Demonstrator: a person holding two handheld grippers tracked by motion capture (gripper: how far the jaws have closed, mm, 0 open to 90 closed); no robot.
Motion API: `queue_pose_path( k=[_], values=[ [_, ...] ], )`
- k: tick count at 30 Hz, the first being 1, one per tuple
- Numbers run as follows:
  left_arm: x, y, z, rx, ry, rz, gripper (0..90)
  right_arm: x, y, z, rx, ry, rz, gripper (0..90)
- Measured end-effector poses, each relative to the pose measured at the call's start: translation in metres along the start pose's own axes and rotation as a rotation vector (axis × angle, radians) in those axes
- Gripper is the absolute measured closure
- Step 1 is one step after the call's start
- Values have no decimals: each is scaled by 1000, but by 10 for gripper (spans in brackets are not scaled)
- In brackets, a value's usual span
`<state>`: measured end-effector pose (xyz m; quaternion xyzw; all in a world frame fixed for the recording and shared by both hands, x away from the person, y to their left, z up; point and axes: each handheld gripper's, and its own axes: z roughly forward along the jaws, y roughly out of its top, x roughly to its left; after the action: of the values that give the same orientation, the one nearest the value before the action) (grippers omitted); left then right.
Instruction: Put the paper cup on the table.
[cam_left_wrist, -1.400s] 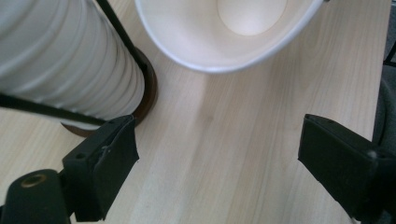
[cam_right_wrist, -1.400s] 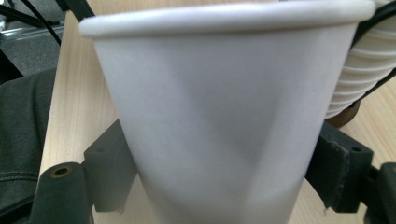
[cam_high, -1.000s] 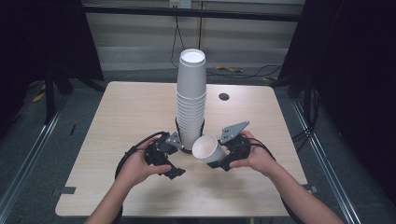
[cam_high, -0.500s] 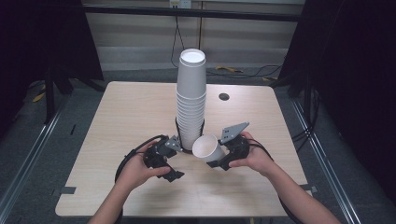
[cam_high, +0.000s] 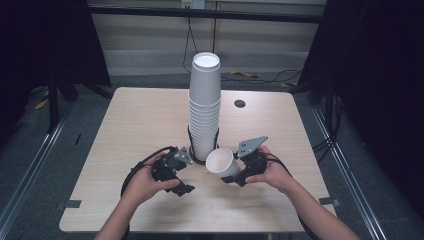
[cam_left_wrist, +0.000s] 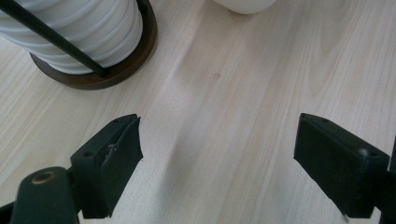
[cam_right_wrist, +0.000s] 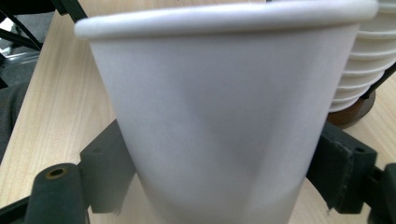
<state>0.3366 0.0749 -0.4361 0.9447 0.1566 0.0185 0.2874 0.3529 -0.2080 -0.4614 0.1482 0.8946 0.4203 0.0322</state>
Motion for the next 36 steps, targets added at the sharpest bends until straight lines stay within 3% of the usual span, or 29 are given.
queue_pose_path(
  k=[21,27,36],
  values=[
    [-1,0,2,8,-7,2,150,-1,-14,-12,-43,-7,27,173],
    [-1,3,2,15,-9,18,150,-1,-14,-12,-40,-3,31,170],
    [-2,3,3,14,-11,10,150,-2,-16,-15,-19,0,53,166]
  ],
)
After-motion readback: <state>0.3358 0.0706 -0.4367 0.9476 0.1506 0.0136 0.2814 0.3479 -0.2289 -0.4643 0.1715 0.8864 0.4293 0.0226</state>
